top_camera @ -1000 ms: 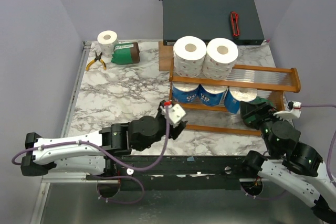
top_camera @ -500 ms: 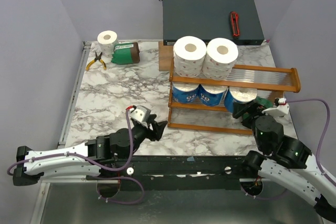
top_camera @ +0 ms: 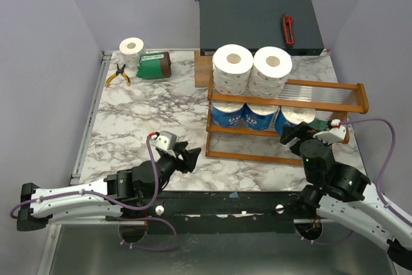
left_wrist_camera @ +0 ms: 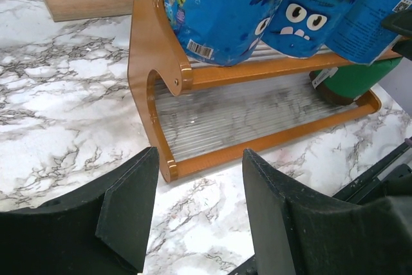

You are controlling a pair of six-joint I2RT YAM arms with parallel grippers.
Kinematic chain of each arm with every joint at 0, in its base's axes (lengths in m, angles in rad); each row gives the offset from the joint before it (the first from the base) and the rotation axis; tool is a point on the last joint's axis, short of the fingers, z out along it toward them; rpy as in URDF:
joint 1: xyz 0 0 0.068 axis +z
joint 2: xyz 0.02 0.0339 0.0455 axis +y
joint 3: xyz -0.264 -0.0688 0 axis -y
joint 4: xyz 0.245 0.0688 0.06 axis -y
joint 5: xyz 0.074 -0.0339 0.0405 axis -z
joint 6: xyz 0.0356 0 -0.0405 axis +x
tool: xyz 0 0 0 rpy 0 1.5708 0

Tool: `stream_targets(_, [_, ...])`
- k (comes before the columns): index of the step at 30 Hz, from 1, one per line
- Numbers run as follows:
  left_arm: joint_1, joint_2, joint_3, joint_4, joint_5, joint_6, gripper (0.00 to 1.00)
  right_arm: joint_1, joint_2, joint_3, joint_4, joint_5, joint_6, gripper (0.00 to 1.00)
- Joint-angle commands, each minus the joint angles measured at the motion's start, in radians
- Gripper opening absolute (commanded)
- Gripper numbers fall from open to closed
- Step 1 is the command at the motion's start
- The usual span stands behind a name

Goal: Place and organize the paper towels onto the shelf
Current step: Adjust the paper towel on the shelf.

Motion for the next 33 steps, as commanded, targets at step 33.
stream_targets(33, [0.03, -0.022, -0.045, 0.031, 0.01, -0.059, 0.57, 0.002, 0.089, -0.123, 0.261, 0.117, -0.083, 0.76])
